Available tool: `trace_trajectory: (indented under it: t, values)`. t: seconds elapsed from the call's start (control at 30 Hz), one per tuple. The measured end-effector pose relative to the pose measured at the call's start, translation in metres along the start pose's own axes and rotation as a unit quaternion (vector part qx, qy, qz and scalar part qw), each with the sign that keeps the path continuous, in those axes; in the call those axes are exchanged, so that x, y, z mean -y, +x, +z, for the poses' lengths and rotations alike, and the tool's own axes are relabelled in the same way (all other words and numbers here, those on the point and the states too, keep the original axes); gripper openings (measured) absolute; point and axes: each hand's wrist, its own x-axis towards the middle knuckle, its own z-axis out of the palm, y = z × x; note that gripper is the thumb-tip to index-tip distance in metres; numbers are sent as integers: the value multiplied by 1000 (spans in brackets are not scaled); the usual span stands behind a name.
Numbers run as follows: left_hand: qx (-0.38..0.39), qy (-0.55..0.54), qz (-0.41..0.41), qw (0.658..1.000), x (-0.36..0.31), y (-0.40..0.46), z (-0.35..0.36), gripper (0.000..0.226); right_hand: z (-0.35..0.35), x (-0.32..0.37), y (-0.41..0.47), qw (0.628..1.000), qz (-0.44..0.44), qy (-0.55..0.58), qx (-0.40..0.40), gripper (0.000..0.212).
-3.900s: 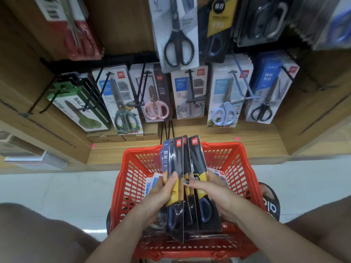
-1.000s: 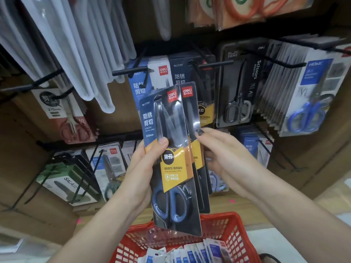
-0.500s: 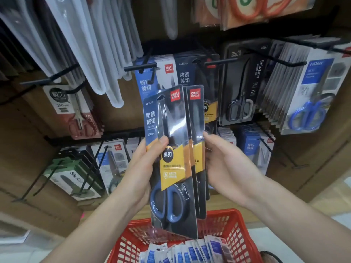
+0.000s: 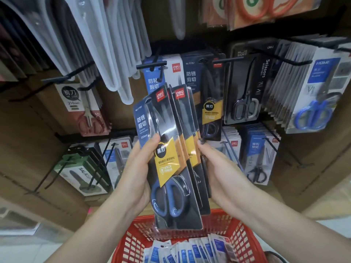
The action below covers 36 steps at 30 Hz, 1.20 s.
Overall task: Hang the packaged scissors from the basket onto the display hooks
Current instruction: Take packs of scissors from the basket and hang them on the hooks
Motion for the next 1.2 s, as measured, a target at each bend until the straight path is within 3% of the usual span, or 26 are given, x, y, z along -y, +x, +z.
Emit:
trace_trajectory:
  t: [0.07,0.2,0.37,0.6,0.83,1.07,1.2]
  values:
    - [-1,-11,-8,1000,1,0,0,36,-4,-13,-11,999,-30,41,18,35]
    - [-11,-6,3,1000,1,4,-1,43,-14,-33,-5,990,-117,-50,-58,32]
    - [-24,-11,31,999,-3,8,-1,34,-21,-35,-4,976,-195,-90,-33,19]
    - [-45,-14,50,998,-4,10,0,55,-44,-27,-2,972,-221,-61,-46,17]
    - [-57,-6,101,993,-14,17,-9,51,-85,-13,-12,931,-335,-111,-87,15]
    - [-44,37,108,992,-11,17,-10,61,-86,-10,-24,927,-351,-123,-52,22]
    - [-39,51,108,992,-10,16,-9,62,-79,-12,-23,925,-351,-134,-48,10]
